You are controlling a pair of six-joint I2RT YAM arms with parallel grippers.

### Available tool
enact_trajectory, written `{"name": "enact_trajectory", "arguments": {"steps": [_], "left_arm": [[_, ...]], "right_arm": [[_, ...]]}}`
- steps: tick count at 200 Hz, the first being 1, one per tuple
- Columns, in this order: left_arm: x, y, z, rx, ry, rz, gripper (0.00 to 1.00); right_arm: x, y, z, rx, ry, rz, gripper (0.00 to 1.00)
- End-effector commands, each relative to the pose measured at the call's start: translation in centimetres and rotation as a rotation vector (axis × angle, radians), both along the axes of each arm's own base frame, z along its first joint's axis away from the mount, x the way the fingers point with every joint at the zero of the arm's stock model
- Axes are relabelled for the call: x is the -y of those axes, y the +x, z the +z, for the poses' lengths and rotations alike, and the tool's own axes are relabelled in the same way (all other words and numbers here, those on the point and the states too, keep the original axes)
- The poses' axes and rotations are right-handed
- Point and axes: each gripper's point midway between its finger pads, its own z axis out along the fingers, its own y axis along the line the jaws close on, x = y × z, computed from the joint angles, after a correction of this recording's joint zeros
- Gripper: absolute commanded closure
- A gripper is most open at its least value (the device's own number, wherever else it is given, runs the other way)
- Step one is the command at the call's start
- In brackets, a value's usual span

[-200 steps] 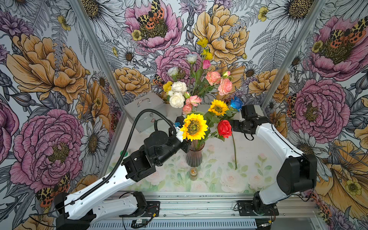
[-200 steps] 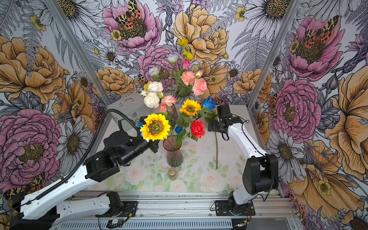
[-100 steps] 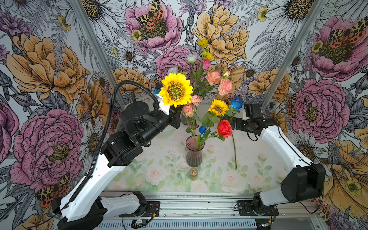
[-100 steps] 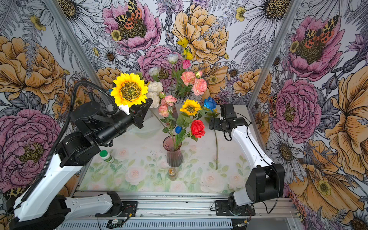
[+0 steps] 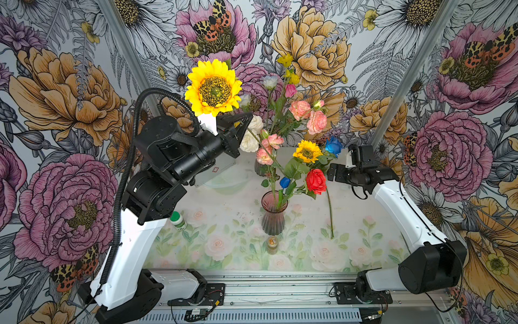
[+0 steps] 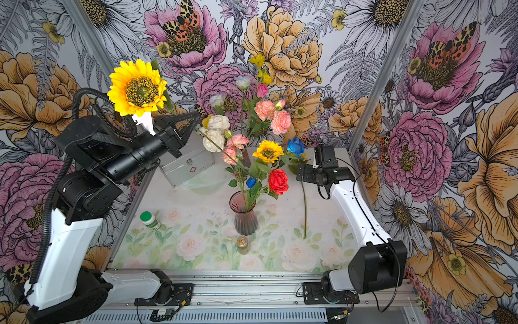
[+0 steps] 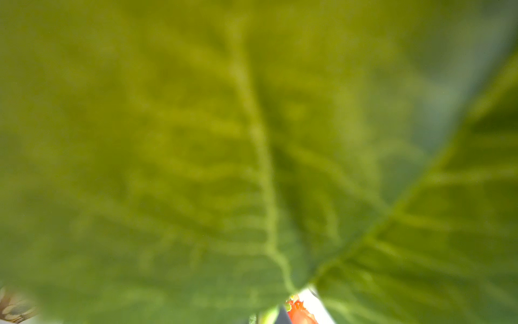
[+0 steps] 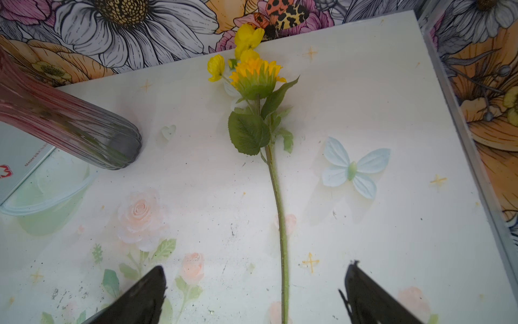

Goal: Pick out yellow flowers from the vase
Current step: Pick up the flower from the vase, then place the flower at the center of the board.

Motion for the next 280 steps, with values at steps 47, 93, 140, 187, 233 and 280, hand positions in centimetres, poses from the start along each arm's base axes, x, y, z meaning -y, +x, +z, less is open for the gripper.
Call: {"name": "enact_trajectory", "arguments": {"steps": [47,93,140,187,233,280], "left_arm": [[0.9,0.4,4.5,0.107,-0.05,-0.063,1.0],[1.0,1.2,6.1,0.135,-0.078,-0.079,1.0],[2.1,2.1,8.4,0.194,-0.158,-0.142,1.0],[5.3,4.3,9.0,0.173,-0.249,-0.263,1.0],[9.1,6.9,6.9,0.151,-0.219,-0.292,1.0],[13.7,10.2,2.7,0.076,-0.176,-0.316,1.0]], "right_arm": [[0.0,-0.2,4.0,0.091,0.041,0.012,0.0],[0.6,-0.3,5.0,0.114,0.045,0.002,0.0],[0.0,-0.2,6.4,0.145,0.077,0.023,0.0],[0.4,-1.0,8.5,0.2,0.078,0.013,0.0],[2.1,-3.0,13.0,0.324,0.041,-0.045,0.0],[3.3,-6.3,19.3,0.501,0.022,-0.086,0.0]]}}
